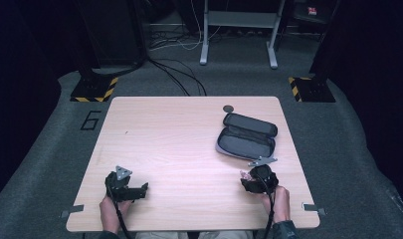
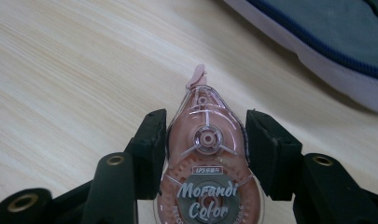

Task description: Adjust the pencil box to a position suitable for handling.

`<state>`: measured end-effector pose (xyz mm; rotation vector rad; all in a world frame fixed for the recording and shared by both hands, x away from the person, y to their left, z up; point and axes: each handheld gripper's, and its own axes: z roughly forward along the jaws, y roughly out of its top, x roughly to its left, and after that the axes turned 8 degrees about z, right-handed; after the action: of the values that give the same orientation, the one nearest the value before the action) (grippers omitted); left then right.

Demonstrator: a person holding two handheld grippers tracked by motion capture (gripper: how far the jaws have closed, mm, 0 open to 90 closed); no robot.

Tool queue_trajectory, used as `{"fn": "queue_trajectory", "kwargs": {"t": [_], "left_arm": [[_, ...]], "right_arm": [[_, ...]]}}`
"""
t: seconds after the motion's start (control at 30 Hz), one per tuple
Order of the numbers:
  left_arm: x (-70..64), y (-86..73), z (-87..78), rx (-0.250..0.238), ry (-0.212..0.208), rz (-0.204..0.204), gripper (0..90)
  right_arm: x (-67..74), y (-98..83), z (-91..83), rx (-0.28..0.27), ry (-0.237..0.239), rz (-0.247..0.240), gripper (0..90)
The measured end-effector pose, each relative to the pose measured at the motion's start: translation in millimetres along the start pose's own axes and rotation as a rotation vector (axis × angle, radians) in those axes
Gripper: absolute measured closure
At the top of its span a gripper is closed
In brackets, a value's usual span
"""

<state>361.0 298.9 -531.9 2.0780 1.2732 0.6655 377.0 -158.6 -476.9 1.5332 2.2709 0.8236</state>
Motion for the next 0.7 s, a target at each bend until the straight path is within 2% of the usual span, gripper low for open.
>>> {"fn": "queue_trajectory", "kwargs": {"t": [0.03,0.17,0.27,0.6,0.63,0.67,0.7], "left_arm": [[0.2,0.0,0.1,-0.001,0.002,0.002,1.0],[0.0,0.0,0.0,0.000,0.000,0.000,1.0],[0.0,0.0,0.0,0.000,0.000,0.001,1.0],[0.1,0.0,0.0,0.001,0.000,0.001,1.0],[0.1,0.0,0.0,0.001,0.000,0.001,1.0],[0.0,0.0,0.0,0.000,0.000,0.000,1.0],[0.1,0.0,0.1,0.000,0.000,0.001,1.0]], "right_arm": [[-3.7,-5.6,-0.4,0.003,0.003,0.018,49.8],[-5.7,-17.3,2.1,0.031,-0.011,0.024,49.8],[-5.6,-23.4,4.3,0.034,-0.023,0.030,49.7],[-3.0,-28.4,9.8,0.040,-0.039,0.029,48.7],[-4.1,-29.1,10.3,0.035,-0.043,0.037,39.6],[-4.1,-29.1,10.3,0.035,-0.043,0.037,39.6],[-6.8,-29.0,8.6,0.037,-0.030,0.054,29.9]]}}
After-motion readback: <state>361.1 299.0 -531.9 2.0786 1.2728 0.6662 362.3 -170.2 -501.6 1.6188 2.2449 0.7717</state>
